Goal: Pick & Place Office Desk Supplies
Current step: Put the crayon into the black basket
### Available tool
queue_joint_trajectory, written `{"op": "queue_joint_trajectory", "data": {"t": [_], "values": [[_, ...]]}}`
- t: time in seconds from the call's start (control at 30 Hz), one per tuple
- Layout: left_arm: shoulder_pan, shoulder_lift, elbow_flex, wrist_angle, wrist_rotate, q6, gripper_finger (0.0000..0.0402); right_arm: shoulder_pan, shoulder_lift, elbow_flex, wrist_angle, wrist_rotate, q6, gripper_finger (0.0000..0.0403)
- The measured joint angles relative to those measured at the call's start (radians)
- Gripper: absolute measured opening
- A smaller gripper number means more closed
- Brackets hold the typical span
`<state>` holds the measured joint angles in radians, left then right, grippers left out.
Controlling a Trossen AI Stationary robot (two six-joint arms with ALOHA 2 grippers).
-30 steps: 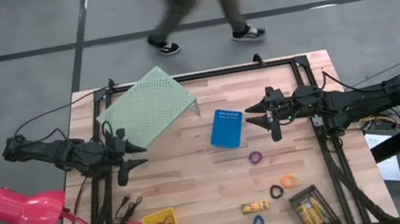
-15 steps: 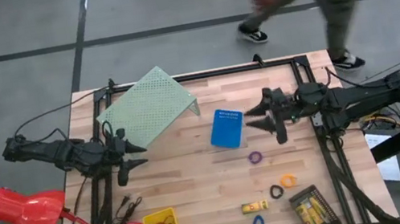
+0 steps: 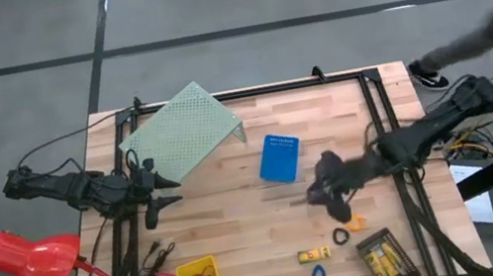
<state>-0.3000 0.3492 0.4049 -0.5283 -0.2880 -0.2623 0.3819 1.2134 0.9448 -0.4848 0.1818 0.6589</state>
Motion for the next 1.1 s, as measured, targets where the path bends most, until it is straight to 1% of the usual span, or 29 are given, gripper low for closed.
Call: {"op": "queue_joint_trajectory", "data": {"t": [0.1, 0.27, 0.37, 0.5, 0.6, 0.83, 1.1], "values": [[0.0, 0.0, 0.0, 0.0, 0.0, 0.0, 0.0183, 0.054, 0.108, 0.034, -0.066, 0.001, 0.022, 0.0183], [0.0, 0.0, 0.0, 0.0, 0.0, 0.0, 0.0183, 0.147, 0.265, 0.085, -0.083, 0.002, 0.038, 0.0183], [0.0, 0.0, 0.0, 0.0, 0.0, 0.0, 0.0183, 0.199, 0.334, 0.133, -0.091, 0.007, 0.033, 0.0183], [0.0, 0.0, 0.0, 0.0, 0.0, 0.0, 0.0183, 0.258, 0.41, 0.205, -0.148, 0.057, 0.042, 0.0183], [0.0, 0.0, 0.0, 0.0, 0.0, 0.0, 0.0183, 0.292, 0.463, 0.237, -0.184, 0.057, 0.052, 0.0183], [0.0, 0.0, 0.0, -0.001, 0.0, 0.0, 0.0183, 0.326, 0.56, 0.277, -0.175, 0.06, 0.041, 0.0183], [0.0, 0.0, 0.0, 0.0, 0.0, 0.0, 0.0183, 0.326, 0.637, 0.289, -0.159, 0.05, 0.07, 0.0183]]}}
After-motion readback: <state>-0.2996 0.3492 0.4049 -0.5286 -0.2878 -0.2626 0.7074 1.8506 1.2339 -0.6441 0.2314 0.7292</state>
